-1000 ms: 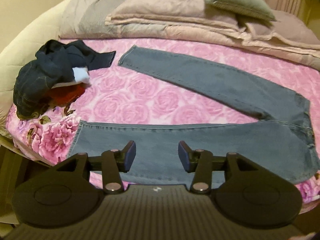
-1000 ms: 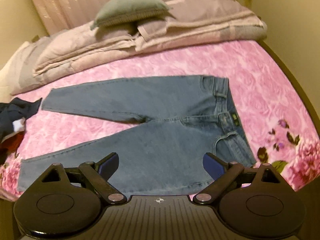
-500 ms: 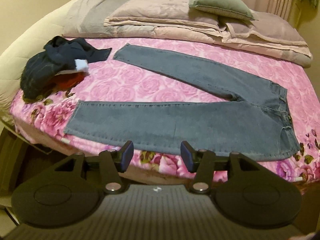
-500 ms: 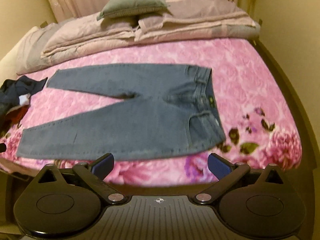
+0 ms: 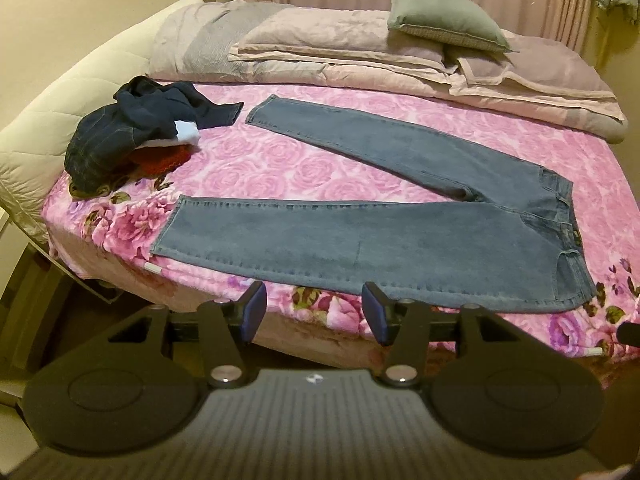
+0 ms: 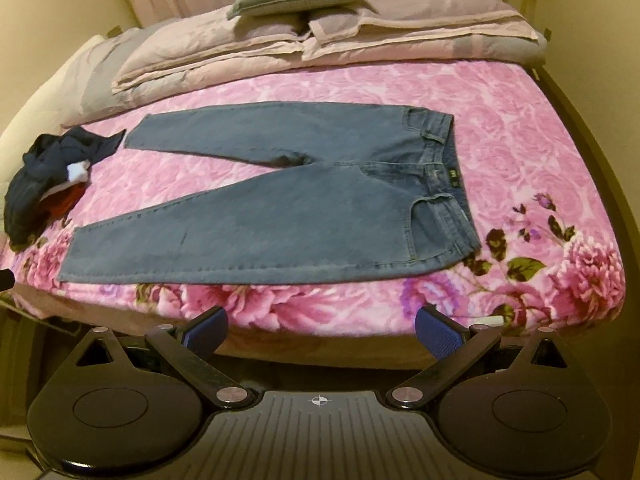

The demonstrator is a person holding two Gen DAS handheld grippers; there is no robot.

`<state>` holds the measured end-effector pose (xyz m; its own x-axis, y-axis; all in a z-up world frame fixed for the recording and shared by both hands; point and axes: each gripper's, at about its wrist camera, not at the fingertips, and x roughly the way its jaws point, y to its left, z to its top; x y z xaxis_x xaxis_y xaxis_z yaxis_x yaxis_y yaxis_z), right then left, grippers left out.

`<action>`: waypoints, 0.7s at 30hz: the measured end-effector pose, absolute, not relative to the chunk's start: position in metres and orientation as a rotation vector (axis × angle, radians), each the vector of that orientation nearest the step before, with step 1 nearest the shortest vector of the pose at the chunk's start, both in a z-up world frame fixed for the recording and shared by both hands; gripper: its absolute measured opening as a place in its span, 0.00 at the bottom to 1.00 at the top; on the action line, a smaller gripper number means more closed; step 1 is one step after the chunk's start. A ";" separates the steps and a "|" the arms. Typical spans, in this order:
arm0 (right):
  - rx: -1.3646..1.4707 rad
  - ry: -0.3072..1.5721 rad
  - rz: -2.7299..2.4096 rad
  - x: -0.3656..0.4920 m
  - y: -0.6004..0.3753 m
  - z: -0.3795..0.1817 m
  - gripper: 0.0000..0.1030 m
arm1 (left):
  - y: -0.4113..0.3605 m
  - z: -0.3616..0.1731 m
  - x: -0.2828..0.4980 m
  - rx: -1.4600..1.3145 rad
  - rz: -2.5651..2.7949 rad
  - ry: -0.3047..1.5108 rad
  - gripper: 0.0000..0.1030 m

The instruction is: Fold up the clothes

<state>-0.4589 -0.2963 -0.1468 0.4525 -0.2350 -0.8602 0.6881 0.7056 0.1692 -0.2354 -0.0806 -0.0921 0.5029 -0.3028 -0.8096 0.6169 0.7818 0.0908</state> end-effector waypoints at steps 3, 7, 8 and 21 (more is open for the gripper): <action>0.536 0.927 -0.593 -0.459 -0.291 -0.145 0.99 | -0.077 -0.090 -0.242 0.394 -0.575 0.878 0.47; 0.520 0.921 -0.596 -0.462 -0.287 -0.142 0.99 | -0.073 -0.088 -0.249 0.392 -0.583 0.872 0.48; 0.520 0.921 -0.597 -0.463 -0.287 -0.142 0.99 | -0.072 -0.088 -0.251 0.392 -0.585 0.871 0.49; 0.489 0.939 -0.630 -0.471 -0.284 -0.136 0.99 | -0.069 -0.088 -0.269 0.383 -0.615 0.868 0.50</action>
